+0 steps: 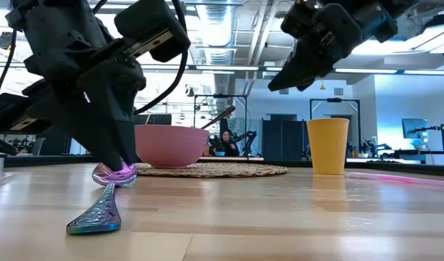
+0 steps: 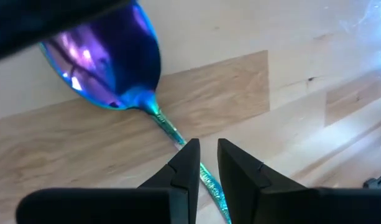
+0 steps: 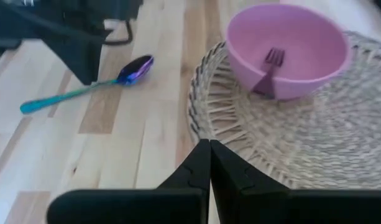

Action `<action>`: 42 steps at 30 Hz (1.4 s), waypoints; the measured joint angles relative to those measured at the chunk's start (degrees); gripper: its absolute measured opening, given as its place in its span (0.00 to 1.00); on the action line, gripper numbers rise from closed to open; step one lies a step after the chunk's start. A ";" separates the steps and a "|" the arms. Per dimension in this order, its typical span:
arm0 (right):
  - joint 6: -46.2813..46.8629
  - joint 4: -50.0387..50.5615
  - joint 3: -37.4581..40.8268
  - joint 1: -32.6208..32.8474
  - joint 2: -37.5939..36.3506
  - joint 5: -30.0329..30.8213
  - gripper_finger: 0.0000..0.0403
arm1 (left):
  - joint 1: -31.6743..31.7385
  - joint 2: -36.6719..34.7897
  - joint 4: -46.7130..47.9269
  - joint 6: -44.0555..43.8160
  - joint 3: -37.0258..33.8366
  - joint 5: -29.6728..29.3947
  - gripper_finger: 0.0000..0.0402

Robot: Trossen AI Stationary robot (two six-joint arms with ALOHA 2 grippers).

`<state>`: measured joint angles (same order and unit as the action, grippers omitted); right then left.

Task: Pick & Place Utensil
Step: Put the blue spoon on the pink bowl

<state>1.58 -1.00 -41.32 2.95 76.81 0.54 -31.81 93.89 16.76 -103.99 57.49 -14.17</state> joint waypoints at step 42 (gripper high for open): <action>0.43 -4.03 1.53 0.32 -0.52 -0.52 0.00 | 7.46 -2.69 10.32 10.31 -2.08 3.75 0.14</action>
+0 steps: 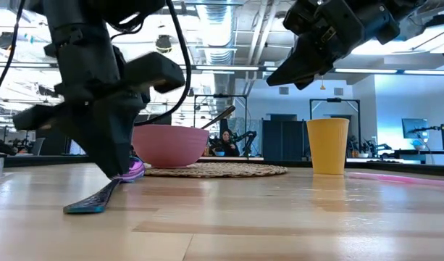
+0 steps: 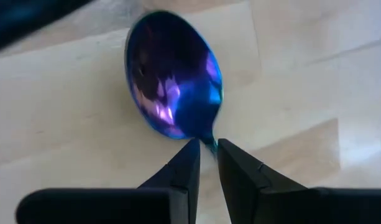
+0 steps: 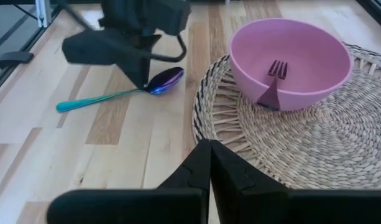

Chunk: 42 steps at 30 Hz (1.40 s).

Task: Pick & Place Utensil
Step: Put the blue spoon on the pink bowl

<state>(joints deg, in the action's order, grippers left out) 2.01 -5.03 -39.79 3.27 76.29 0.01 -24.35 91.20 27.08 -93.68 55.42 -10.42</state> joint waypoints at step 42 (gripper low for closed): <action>-0.47 0.07 -0.04 0.50 0.00 0.01 0.00 | -3.40 1.07 -5.60 -8.22 0.13 0.61 0.14</action>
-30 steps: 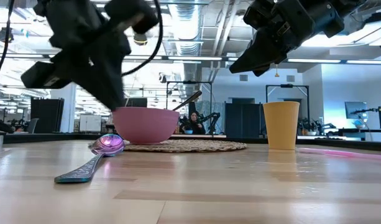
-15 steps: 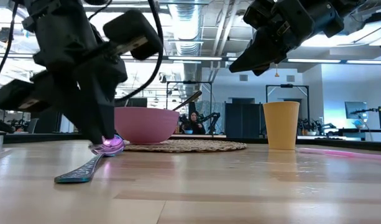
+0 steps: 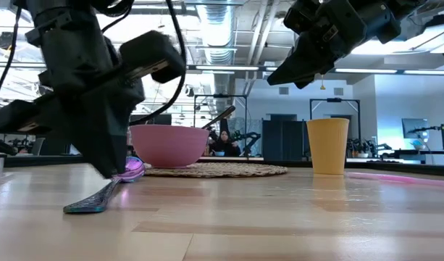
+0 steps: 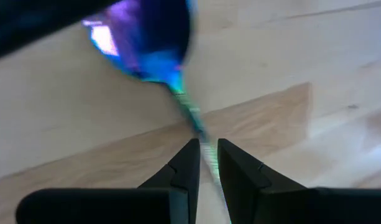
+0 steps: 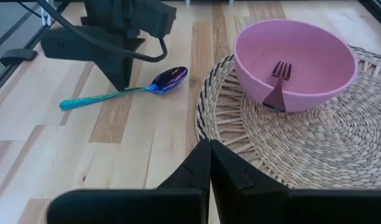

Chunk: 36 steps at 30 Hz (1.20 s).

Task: Pick & Place Utensil
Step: Put the blue spoon on the pink bowl

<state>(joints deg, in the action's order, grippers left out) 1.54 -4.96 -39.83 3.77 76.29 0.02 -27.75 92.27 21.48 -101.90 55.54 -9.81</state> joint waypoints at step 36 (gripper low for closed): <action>0.00 0.19 0.00 -0.02 0.00 0.01 0.00 | 1.30 -4.68 7.71 3.34 -0.04 9.13 0.14</action>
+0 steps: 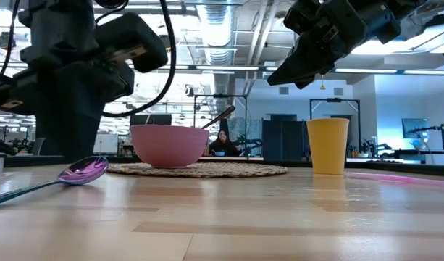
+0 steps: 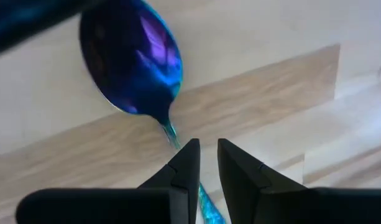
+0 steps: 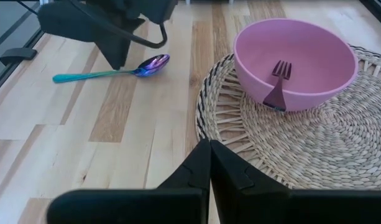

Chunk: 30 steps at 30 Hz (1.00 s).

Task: Pick & Place Utensil
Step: Put the blue spoon on the pink bowl

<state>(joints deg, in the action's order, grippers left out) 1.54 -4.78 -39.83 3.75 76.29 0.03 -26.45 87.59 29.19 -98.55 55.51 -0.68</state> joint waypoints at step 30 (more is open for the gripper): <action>0.00 -0.37 0.00 0.00 0.00 0.00 0.00 | -4.58 2.65 -1.11 -6.33 -0.02 -2.66 0.24</action>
<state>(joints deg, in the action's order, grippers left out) 1.54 -5.15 -39.83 3.75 76.29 0.03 -31.03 90.24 28.08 -104.88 55.48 -3.34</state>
